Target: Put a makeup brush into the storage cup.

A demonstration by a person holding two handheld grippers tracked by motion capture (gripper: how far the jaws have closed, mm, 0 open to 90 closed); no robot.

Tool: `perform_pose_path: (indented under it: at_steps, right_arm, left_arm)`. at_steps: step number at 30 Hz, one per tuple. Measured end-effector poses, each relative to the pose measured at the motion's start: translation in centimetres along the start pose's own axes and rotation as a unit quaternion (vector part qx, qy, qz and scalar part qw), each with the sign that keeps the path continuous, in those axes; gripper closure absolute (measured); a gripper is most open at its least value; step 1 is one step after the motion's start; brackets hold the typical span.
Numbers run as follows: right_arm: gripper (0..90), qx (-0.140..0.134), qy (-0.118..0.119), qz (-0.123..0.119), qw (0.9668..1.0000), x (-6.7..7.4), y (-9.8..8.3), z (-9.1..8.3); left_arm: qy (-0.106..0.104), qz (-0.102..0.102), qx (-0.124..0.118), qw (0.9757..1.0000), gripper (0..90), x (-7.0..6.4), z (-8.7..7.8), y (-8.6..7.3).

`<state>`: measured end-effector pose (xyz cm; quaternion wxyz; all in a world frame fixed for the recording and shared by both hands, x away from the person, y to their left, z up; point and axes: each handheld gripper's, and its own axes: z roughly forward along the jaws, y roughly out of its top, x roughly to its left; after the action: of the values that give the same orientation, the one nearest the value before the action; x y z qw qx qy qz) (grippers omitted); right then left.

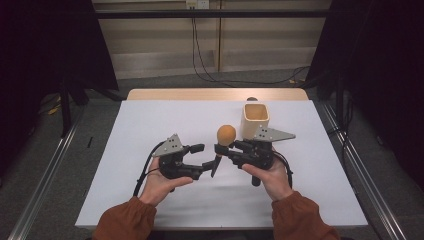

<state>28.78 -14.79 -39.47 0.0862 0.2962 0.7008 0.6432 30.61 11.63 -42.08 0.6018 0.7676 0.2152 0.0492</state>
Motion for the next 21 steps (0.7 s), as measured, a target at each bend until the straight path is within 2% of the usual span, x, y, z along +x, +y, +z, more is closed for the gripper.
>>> perform_pose_path:
  at_steps: [5, 6, 10, 13, 16, 19, 21]
  right_arm:
    - [66.5, 0.004, -0.006, -0.003, 1.0000, -0.2, 0.1, -0.4]
    - [66.4, 0.003, -0.008, -0.002, 1.0000, -0.2, 0.1, -0.5]
    - [66.5, 0.004, -0.014, -0.005, 0.9999, -0.5, 0.2, -0.8]
    - [66.5, 0.002, -0.017, -0.005, 0.9998, -0.6, 0.3, -1.1]
    - [66.5, -0.002, -0.021, -0.006, 0.9998, -0.8, 0.4, -1.4]
    - [66.5, -0.005, -0.025, -0.005, 0.9997, -0.9, 0.5, -1.7]
    - [66.5, -0.006, -0.028, -0.008, 0.9996, -1.0, 0.6, -1.9]
  left_arm:
    - [0.027, -0.004, -0.006, 0.9996, 13.5, 0.1, -0.7, 0.1]
    - [0.024, -0.008, -0.003, 0.9997, 13.5, 0.2, -0.9, 0.2]
    - [0.037, -0.011, 0.003, 0.9992, 10.4, 0.3, -1.8, 0.2]
    - [0.059, -0.009, 0.003, 0.9982, 6.1, 0.4, -2.4, 0.2]
    - [0.062, -0.016, 0.001, 0.9980, 5.1, 0.6, -3.0, -0.1]
    - [0.071, -0.015, 0.003, 0.9974, 3.7, 0.9, -3.4, -0.5]
    - [0.067, -0.023, -0.001, 0.9975, 3.7, 1.1, -3.7, -0.6]
